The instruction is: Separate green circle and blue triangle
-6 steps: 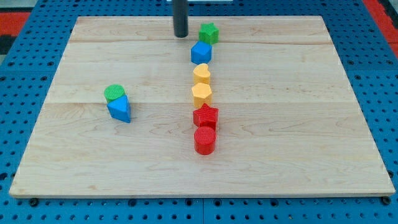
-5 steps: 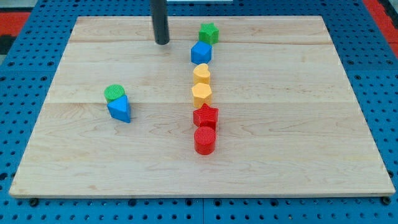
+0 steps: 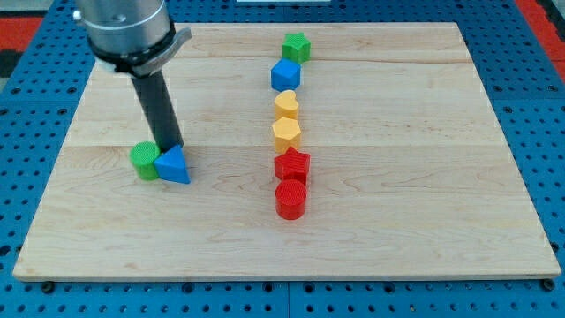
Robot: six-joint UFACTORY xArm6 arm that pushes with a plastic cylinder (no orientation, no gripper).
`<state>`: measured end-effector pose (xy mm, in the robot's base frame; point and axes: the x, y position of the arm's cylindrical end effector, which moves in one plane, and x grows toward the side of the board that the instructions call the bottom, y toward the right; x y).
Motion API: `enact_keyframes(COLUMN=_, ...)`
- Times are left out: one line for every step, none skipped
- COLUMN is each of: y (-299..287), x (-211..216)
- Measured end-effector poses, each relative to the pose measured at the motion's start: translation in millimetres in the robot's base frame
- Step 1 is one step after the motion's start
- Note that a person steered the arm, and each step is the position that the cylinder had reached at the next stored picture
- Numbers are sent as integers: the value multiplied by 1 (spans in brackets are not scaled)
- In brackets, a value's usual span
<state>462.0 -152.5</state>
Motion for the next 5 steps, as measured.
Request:
enact_keyframes(y=8, x=23)
enact_keyframes(y=41, x=42)
enact_keyframes(y=56, x=65)
enact_keyframes(y=58, x=81)
enact_keyframes(y=85, x=91)
